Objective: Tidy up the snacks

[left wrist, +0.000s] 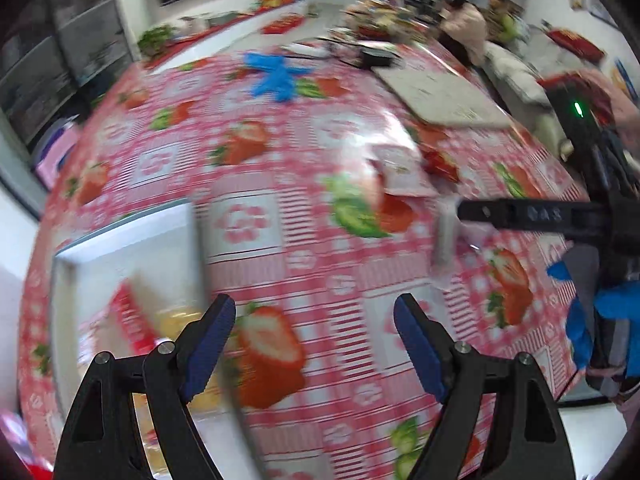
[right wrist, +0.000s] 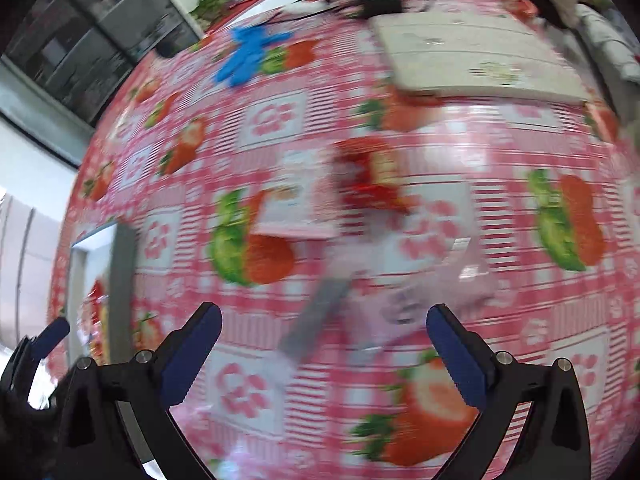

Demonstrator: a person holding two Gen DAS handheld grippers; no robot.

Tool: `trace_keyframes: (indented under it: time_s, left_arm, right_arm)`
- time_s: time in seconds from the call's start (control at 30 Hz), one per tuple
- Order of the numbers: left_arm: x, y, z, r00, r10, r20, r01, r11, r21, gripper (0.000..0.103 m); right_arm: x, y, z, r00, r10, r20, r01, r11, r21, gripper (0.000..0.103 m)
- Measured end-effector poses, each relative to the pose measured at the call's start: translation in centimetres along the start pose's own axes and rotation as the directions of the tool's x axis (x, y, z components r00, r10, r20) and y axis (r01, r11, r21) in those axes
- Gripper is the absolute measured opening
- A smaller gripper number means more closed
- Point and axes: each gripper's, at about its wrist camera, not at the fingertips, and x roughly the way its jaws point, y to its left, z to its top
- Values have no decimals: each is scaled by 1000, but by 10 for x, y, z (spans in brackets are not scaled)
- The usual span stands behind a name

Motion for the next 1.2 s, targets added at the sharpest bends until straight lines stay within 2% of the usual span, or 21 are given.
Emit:
trace_keyframes:
  time_s: [0.03,0.1,0.3,0.47,0.5,0.53,0.57,0.6,0.63,0.67,0.7,0.8,0.9,1.07,1.1,1.17,1.2]
  left_arm:
    - [8,-15,3,1000,-15,-7,15,999,28,84]
    - [23,-35,7,1000,-20,-13,21,998,53,84]
    - [68,-78,27,1000,0,-19,1,997,79,84]
    - [88,-92,28,998,61,-19,-58,990,128,84]
    - [90,-91,28,998,63,-27,-59,990,125,81]
    - [89,-90,28,999,45,-16,-43,993,107,67]
    - [88,-89,28,1000,18,-18,-17,996,92,60]
    - [88,-88,30,1000,-15,-27,17,997,75,46]
    - [87,-89,31,1000,-5,-23,6,997,73,27]
    - [87,-89,30,1000,8,-19,-6,997,80,21]
    - [86,-90,29,1000,9,-19,-7,997,79,20]
    - [80,-84,17,1000,24,-9,-23,999,40,20]
    - [68,-74,-5,999,50,5,-50,999,2,20]
    - [48,-61,-43,997,73,8,-73,996,-52,20]
    - [45,-59,-47,997,82,8,-81,995,-56,22]
    - [42,-56,-53,994,104,16,-103,993,-61,36]
    - [42,-54,-54,992,125,20,-124,990,-62,58]
  right_arm:
    - [-3,-12,0,998,-52,29,51,999,13,103]
    - [-6,-30,1,993,-107,57,105,994,44,103]
    - [2,-66,3,991,-121,55,111,982,153,103]
    - [10,-71,6,988,-141,61,130,979,154,103]
    - [12,-69,8,986,-153,63,143,980,140,103]
    - [14,-66,8,984,-164,64,155,980,127,103]
    - [16,-64,8,981,-181,65,173,979,103,103]
    - [17,-60,7,978,-196,66,190,979,77,103]
    - [19,-57,5,975,-210,72,208,977,44,103]
    - [20,-55,3,972,-222,77,222,975,19,103]
    - [21,-53,-1,967,-240,81,242,970,-12,103]
    - [18,-53,-14,963,-247,104,254,966,-58,103]
    - [12,-55,-26,964,-239,118,250,964,-87,91]
    - [-6,-55,-51,967,-212,141,230,964,-134,48]
    - [-8,-55,-56,968,-207,140,226,964,-141,46]
    - [-12,-53,-69,972,-195,130,215,962,-166,45]
    - [-15,-52,-77,974,-189,125,210,961,-181,45]
